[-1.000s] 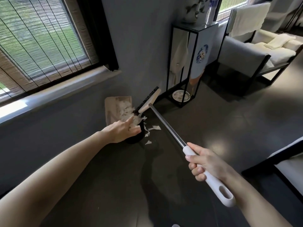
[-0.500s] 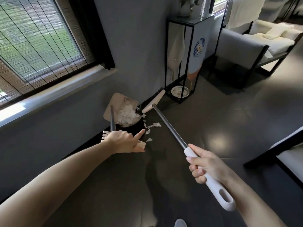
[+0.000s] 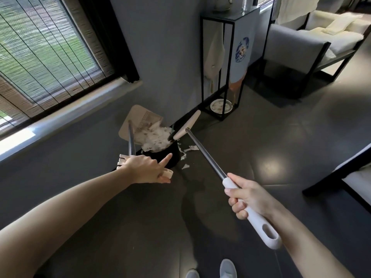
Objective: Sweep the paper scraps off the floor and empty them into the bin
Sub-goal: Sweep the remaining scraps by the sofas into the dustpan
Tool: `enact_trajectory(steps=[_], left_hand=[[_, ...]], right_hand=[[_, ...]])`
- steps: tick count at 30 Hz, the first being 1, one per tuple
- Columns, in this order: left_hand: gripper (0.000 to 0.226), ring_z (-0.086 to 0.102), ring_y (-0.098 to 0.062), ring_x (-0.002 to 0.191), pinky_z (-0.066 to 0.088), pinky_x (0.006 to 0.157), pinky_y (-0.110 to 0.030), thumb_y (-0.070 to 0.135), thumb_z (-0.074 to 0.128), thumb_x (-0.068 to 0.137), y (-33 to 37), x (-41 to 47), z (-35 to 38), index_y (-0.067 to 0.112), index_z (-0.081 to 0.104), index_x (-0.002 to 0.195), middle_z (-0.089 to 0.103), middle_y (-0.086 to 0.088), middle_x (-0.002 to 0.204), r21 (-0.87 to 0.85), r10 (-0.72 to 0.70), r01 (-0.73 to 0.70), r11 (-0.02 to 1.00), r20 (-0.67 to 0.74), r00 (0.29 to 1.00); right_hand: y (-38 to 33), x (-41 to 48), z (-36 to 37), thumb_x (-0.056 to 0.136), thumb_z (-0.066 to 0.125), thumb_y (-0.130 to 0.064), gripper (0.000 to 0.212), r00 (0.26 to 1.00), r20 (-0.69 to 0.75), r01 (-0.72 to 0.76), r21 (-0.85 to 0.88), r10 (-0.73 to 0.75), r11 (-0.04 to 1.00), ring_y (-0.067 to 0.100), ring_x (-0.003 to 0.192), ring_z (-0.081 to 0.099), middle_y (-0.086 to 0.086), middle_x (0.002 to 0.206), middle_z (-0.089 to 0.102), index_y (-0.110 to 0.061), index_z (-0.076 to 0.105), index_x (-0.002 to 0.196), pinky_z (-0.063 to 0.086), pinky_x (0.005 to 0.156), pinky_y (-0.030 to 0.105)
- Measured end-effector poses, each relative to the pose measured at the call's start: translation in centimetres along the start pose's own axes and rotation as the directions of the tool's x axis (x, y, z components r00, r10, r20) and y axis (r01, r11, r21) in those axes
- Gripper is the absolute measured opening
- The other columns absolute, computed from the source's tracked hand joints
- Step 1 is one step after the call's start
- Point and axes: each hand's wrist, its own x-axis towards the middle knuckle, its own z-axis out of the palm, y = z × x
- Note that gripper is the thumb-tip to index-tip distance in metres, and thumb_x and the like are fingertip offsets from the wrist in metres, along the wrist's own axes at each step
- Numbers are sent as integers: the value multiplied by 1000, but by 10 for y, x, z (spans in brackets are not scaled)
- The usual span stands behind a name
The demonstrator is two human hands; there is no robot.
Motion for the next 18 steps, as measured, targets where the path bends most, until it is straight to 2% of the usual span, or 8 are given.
enact_trajectory(steps=[9, 18], left_hand=[[92, 70, -25, 81, 43, 54, -31, 80, 15, 84, -11, -8, 7, 24, -8, 153, 72, -3, 90, 50, 33, -31, 998, -33, 999], [95, 70, -21, 77, 41, 52, -28, 81, 6, 80, -9, -6, 15, 22, -5, 153, 71, -1, 85, 28, 99, -98, 995, -53, 994]], right_hand=[[8, 27, 24, 96, 49, 0, 65, 1000, 17, -6, 39, 6, 999, 5, 36, 37, 5, 61, 42, -25, 25, 151, 33, 34, 16], [6, 40, 24, 95, 50, 1, 67, 998, 57, -16, 70, 12, 997, 6, 37, 38, 2, 54, 44, -25, 24, 152, 34, 35, 17]])
